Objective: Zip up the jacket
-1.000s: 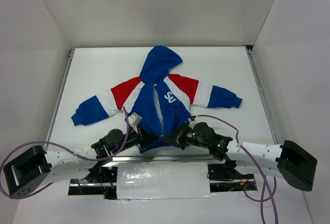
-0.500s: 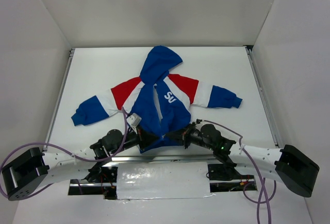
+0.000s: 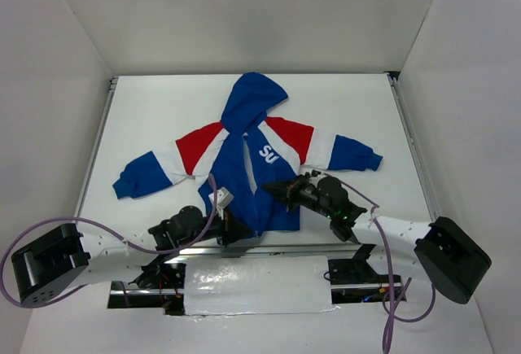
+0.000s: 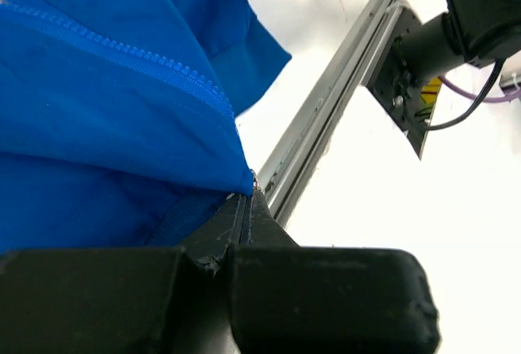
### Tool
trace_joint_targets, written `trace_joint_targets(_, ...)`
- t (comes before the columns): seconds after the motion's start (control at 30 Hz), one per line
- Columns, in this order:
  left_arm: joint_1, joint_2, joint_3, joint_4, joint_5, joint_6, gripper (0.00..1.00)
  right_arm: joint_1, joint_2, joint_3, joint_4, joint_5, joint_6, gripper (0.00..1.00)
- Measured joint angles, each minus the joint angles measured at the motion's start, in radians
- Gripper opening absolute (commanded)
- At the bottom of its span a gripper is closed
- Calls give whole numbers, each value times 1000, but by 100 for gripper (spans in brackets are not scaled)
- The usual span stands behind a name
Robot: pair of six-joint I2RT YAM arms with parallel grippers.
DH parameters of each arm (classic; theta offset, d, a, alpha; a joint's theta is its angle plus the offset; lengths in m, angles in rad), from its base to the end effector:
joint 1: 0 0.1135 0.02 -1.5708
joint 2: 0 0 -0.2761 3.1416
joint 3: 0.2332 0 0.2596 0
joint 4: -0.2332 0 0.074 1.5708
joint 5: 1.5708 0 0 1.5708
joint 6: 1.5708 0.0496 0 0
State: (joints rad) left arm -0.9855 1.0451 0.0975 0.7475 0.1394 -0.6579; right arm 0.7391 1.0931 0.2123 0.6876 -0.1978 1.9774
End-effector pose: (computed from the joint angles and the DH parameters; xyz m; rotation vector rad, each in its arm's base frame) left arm 0.1038 -0.1690 0.1578 0.4305 1.9179 -1.2682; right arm 0.1564 0.1557 0.1785 1.1956 2.0053 1.9214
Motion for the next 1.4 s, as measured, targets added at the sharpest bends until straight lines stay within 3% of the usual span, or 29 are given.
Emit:
trace_joint_targets(0.1,-6,2,0,0,-7,-2,0,-4,13,57,-3,-9,-64,0)
trace_joint_targets(0.3,-8,-79,-11,-10,-61,-23,0,6,66,267,-201,-47,-422,19)
trace_joint_targets(0.37,-8,-122,-11,-23,-79,-29,0,14,66,232,-153,-70,-507,44)
trace_joint_targets(0.4,-8,-145,-12,-27,-90,-30,0,18,63,180,-119,-82,-546,67)
trace_joint_targets(0.47,-8,-190,-13,-44,-111,-31,0,21,62,74,-82,-111,-614,65)
trace_joint_targets(0.53,-8,-229,-15,-58,-131,-31,0,26,62,-12,-97,-137,-684,57)
trace_joint_targets(0.7,-8,-277,-22,-100,-162,-31,0,37,-2,-136,-33,-192,-800,55)
trace_joint_targets(0.93,-8,-303,-40,-129,-164,-30,0,37,-26,-147,111,-263,-900,53)
trace_joint_targets(1.4,-8,-301,-48,-121,-161,-31,0,37,199,-122,296,-305,-927,54)
